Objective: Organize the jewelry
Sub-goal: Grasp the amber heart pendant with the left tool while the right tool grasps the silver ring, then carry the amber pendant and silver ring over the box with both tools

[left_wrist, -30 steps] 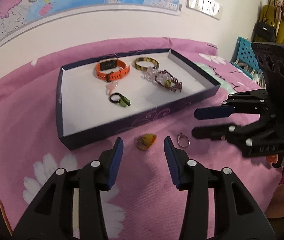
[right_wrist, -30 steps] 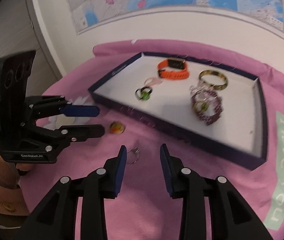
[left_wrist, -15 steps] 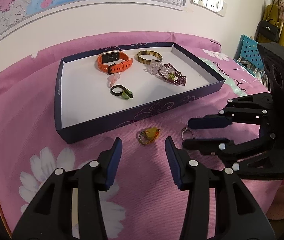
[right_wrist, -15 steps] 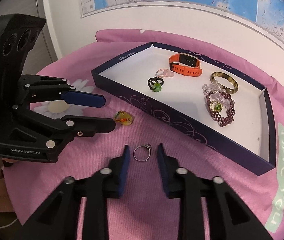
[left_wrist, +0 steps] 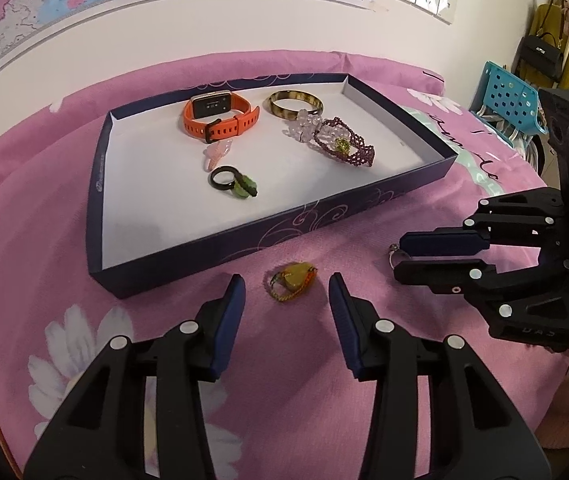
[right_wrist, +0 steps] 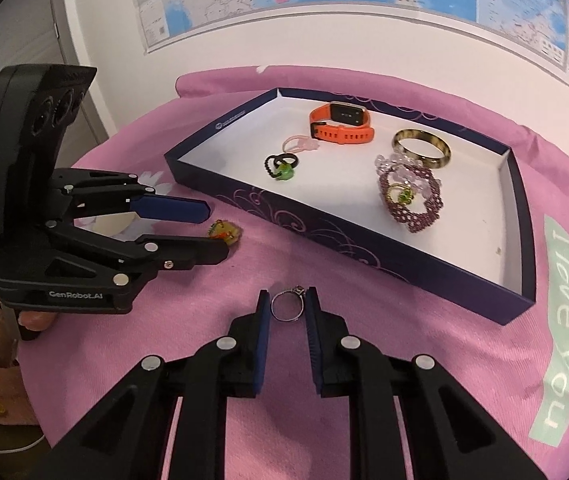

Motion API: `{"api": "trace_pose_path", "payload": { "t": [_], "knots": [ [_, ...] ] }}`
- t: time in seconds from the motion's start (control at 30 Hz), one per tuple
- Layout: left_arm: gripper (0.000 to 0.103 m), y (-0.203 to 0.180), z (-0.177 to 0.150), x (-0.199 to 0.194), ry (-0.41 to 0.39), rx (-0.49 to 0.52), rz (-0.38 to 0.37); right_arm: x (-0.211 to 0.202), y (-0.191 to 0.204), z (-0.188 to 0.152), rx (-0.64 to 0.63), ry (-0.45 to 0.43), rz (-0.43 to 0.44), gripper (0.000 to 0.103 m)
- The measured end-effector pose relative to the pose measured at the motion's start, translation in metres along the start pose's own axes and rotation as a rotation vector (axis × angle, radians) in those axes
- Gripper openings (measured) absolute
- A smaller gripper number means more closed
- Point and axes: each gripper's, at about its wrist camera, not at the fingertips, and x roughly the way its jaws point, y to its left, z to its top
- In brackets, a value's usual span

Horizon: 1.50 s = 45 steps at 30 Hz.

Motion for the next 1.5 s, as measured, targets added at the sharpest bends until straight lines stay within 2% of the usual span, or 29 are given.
{"api": "trace_pose_path", "payload": {
  "t": [0.07,0.2,0.3,0.8,1.5],
  "knots": [
    [0.038,0.000,0.001,0.002,0.006,-0.003,0.000,-0.002,-0.002,0.000,0.011,-0.006,0.004,0.016],
    [0.025,-0.002,0.002,0.005,0.012,-0.006,0.003,-0.004,-0.003,-0.001,0.018,-0.011,0.010,0.016],
    [0.021,-0.004,0.001,0.004,0.013,-0.001,0.020,-0.005,-0.004,-0.001,0.022,-0.014,0.012,0.016],
    [0.020,-0.003,-0.010,-0.008,0.000,-0.051,-0.006,-0.008,-0.007,-0.002,0.036,-0.028,0.018,0.016],
    [0.020,-0.006,-0.011,-0.019,-0.032,-0.074,-0.016,-0.015,-0.009,-0.001,0.049,-0.063,0.016,0.016]
  ]
}}
